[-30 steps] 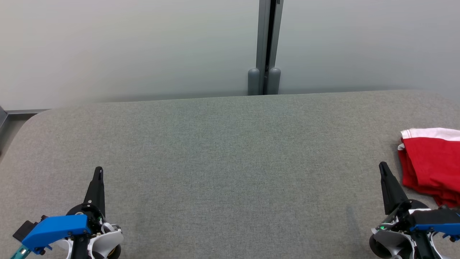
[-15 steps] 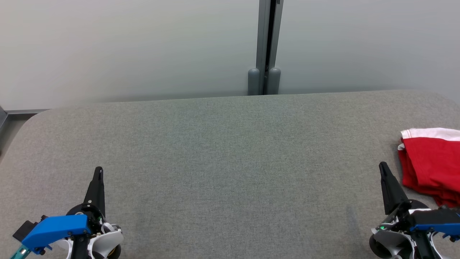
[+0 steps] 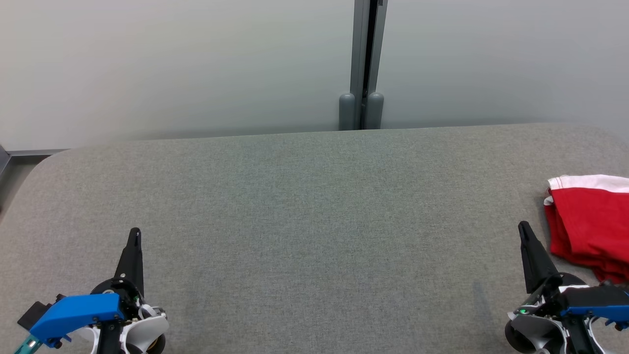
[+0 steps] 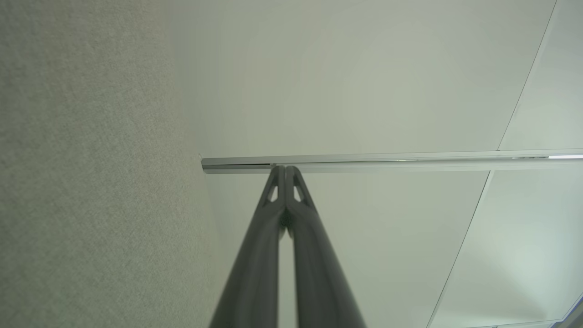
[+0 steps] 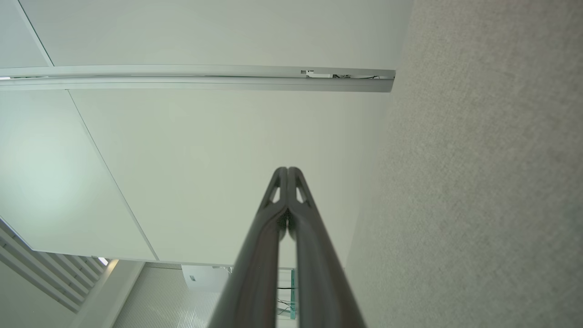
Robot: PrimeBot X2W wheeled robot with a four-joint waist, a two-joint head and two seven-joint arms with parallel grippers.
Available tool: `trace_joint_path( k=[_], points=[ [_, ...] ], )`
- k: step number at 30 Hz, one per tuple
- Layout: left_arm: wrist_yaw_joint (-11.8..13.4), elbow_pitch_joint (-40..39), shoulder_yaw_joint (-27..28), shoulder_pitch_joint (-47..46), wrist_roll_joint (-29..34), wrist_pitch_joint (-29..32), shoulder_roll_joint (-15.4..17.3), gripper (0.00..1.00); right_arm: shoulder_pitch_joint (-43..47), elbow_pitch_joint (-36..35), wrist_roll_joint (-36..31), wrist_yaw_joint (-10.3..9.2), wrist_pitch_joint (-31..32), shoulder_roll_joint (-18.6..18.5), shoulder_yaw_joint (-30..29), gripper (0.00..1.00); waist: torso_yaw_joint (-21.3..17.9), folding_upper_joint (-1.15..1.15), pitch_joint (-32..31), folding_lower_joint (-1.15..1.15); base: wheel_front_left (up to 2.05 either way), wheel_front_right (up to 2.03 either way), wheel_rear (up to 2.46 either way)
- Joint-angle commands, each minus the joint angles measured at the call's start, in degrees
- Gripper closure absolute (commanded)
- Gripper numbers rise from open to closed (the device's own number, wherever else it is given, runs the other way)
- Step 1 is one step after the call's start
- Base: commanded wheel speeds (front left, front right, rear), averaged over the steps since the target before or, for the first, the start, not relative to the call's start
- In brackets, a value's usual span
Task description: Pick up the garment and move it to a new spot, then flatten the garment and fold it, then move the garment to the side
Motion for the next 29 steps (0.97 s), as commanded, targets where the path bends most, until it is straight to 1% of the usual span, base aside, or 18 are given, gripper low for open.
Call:
trace_joint_path(
  k=[1, 29],
  points=[
    [-0.26, -0.23, 0.11, -0.52, -0.14, 0.21, 0.03, 1.00, 0.69, -0.24, 0.15, 0.00, 0.20, 0.14, -0.12, 1.00, 0.00, 0.00, 0.00, 0.00, 0.00, 0.00, 0.00],
    [-0.26, -0.23, 0.11, -0.52, -0.14, 0.21, 0.03, 1.00, 0.68, -0.25, 0.15, 0.00, 0.20, 0.14, -0.11, 1.00, 0.00, 0.00, 0.00, 0.00, 0.00, 0.00, 0.00]
  ],
)
